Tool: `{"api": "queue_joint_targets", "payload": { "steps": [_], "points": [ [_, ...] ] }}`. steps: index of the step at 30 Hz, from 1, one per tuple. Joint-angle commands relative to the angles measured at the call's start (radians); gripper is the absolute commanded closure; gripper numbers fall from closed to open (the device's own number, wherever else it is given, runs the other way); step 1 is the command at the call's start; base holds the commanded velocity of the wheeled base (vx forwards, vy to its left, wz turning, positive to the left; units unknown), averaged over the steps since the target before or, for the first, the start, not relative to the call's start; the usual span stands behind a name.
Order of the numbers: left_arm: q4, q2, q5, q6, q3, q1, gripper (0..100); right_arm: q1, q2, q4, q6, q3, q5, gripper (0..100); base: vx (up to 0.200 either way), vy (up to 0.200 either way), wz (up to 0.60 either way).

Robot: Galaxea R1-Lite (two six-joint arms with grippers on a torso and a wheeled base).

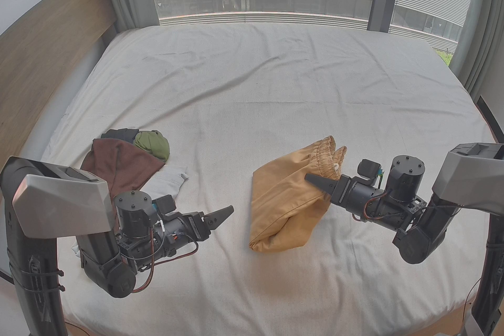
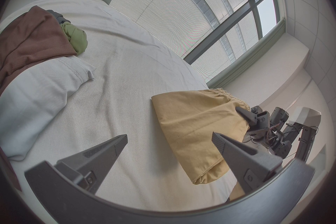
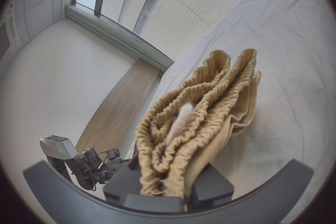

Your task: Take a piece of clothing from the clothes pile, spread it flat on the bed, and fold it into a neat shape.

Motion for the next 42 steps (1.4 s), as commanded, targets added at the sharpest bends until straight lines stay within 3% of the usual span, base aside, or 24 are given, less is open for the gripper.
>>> {"api": "queue_joint_targets", "payload": {
  "steps": [1,7,21,42],
  "points": [
    [0.000,-0.003,0.001,0.001,0.012,0.003,0,0.012,-0.025,0.028,0.000,-0.046,0.000,100,0.000,0.000,0.00],
    [0.000,0.003,0.046,0.048,0.020,0.009,0,0.020,-0.065,0.111,0.000,-0.137,0.000,100,0.000,0.000,0.00],
    [0.000,-0.004,0.046,0.045,0.029,0.007,0,0.017,-0.061,0.309,0.002,-0.411,0.020,100,0.000,0.000,0.00],
    [-0.003,-0.004,0.044,0.045,0.041,0.009,0,0.004,0.208,0.576,0.002,-0.913,0.033,100,0.000,0.000,0.00]
  ]
}}
